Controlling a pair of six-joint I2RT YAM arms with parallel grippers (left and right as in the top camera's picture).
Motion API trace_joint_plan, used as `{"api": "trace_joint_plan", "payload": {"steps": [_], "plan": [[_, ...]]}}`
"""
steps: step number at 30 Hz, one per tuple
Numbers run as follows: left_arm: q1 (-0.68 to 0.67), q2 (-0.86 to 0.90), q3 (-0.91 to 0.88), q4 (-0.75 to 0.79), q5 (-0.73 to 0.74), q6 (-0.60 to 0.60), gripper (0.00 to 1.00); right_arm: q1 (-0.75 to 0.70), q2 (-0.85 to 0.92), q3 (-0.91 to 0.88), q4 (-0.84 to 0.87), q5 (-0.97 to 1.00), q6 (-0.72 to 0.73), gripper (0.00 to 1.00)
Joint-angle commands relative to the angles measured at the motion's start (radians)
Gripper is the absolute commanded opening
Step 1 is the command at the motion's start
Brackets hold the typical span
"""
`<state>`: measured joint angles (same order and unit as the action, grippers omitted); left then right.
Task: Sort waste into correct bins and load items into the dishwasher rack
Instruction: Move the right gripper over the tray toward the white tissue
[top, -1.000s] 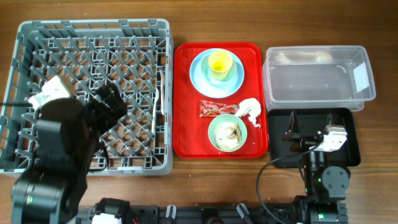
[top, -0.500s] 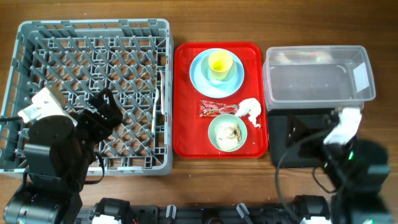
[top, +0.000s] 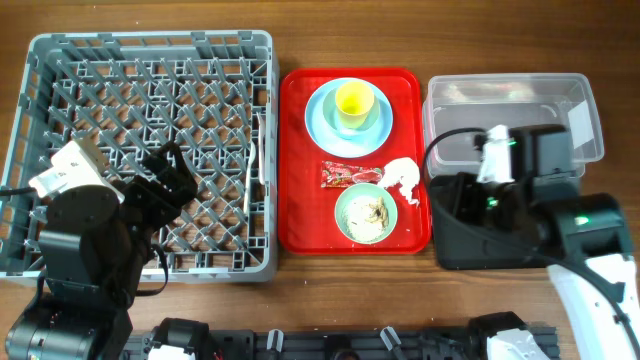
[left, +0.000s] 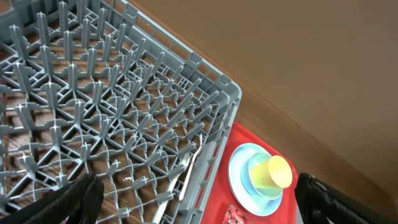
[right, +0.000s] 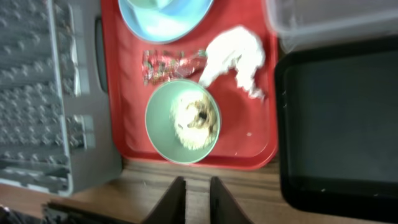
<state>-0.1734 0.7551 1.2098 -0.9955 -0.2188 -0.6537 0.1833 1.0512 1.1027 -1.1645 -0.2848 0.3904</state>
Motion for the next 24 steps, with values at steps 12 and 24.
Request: {"api": "trace_joint_plan", "payload": {"steps": [12,24], "plan": [[0.007,-0.002,0.008,0.002,-0.006,-0.013,1.0,0.559,0.378,-0.134,0.374,0.806,0.376,0.04],[0.007,-0.002,0.008,0.002,-0.006,-0.013,1.0,0.389,0.578,-0.135,0.393,0.479,0.253,0.04]]}}
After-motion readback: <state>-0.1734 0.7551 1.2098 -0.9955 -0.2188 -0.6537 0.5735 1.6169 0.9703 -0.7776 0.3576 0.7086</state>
